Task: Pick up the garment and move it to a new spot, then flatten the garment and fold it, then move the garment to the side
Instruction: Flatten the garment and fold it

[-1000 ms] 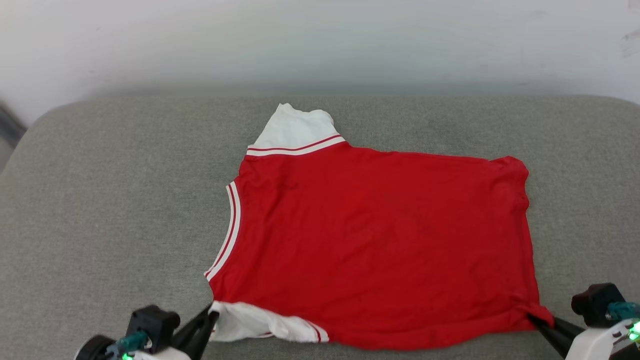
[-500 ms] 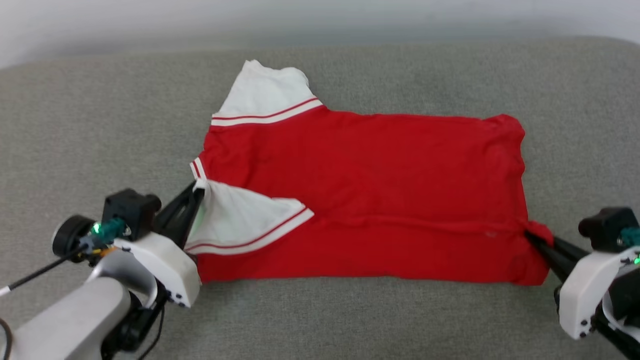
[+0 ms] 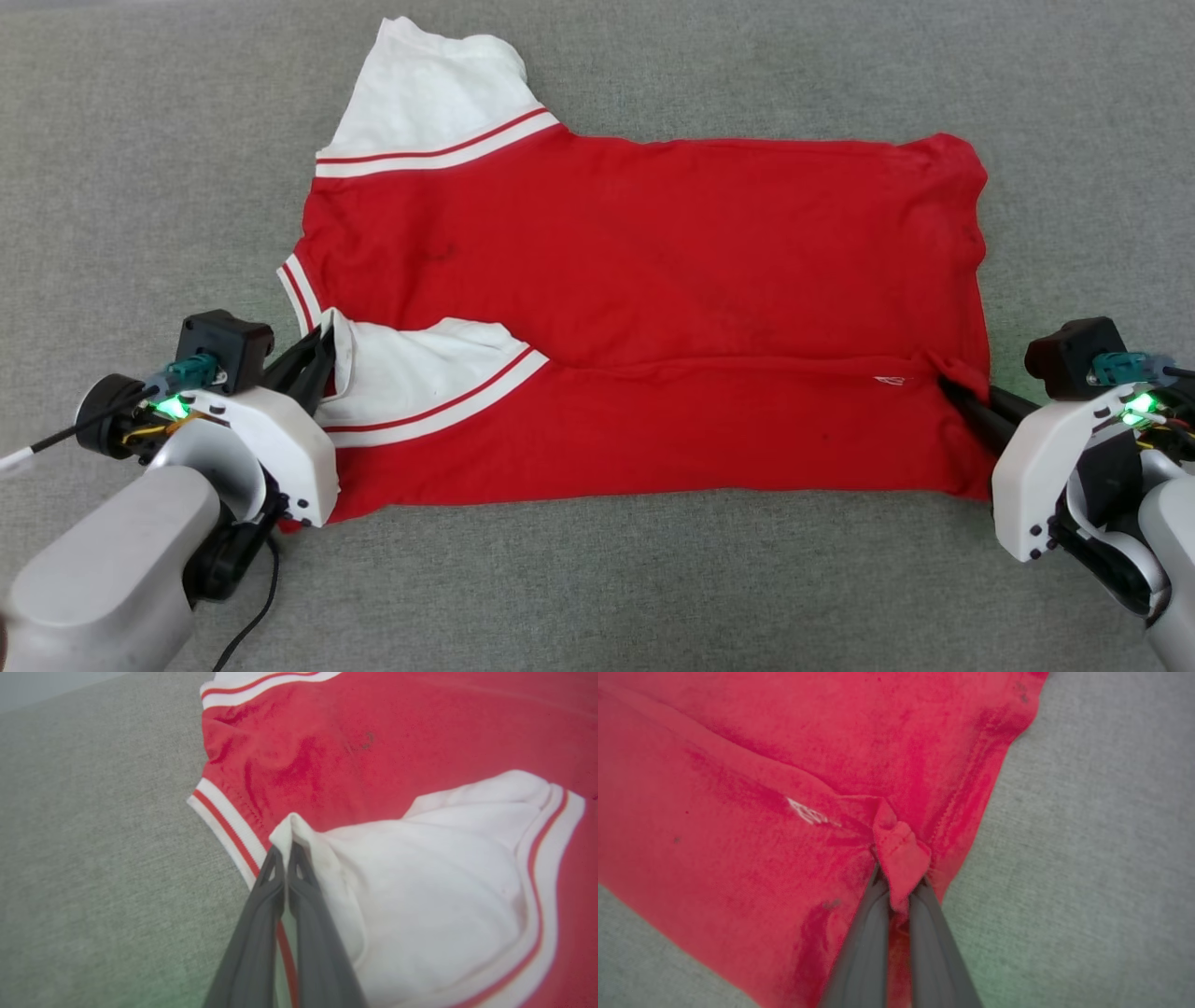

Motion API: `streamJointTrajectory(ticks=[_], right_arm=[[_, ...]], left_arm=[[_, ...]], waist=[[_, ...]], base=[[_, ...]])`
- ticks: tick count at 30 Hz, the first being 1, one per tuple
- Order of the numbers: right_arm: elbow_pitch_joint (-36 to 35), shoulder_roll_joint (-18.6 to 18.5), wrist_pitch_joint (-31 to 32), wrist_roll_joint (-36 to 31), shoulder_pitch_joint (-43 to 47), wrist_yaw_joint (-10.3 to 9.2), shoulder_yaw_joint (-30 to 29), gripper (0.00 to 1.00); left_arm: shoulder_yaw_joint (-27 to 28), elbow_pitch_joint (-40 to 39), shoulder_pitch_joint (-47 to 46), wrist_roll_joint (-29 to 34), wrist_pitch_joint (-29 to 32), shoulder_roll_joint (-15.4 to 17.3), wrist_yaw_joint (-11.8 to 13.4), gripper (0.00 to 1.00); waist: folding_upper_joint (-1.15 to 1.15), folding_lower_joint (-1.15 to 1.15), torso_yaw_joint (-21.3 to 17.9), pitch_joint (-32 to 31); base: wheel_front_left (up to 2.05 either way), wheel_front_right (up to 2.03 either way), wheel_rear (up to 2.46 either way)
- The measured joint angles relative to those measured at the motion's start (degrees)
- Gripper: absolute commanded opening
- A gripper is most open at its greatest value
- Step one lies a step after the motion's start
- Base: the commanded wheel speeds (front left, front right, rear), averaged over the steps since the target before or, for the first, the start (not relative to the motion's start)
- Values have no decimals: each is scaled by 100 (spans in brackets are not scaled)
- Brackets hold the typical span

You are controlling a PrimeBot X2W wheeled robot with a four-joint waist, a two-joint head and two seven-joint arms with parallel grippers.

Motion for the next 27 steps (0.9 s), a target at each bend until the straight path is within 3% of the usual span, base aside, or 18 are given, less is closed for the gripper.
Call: streamJointTrajectory(ticks=[3,4,5,6,12,16,20,27], right_arm=[[212,47,-98,74,-101,0,145,0],[269,54,-145,104,-105,0,168,13],[314,56,-171,142,-109,-1,200,44],[408,36,-313,183,-102,-2,247,100],[277,-108,-525,179,46,-2,119,100],[92,-188,-550,162,259,-3,-33,100],[-114,-200,-514,90,402,-2,-171,100],[-367,-170,-366,1,505,-2,-322,100]], left_arm=[[-43,409,-82,-45,-113,-155,-248,0],[-58,494,-84,-46,-130,-223,-261,0],[-73,594,-85,-46,-146,-276,-290,0],[-96,845,-88,-64,-219,-368,-382,100],[14,765,-270,-32,-420,-288,-430,100],[21,357,-489,10,-66,-34,-385,100],[-86,-110,-758,-46,836,288,-387,100],[-371,-727,-1173,-588,2907,642,-614,100]], waist=[[0,0,-10,-45],[0,0,-8,-78],[0,0,-3,-116],[0,0,23,-254],[0,-1,143,-599],[0,-1,241,-804],[0,-1,319,-930],[0,-1,341,-924]], base=[[0,0,0],[0,0,0],[0,0,0],[0,0,0],[0,0,0],[0,0,0],[0,0,0],[0,0,0]])
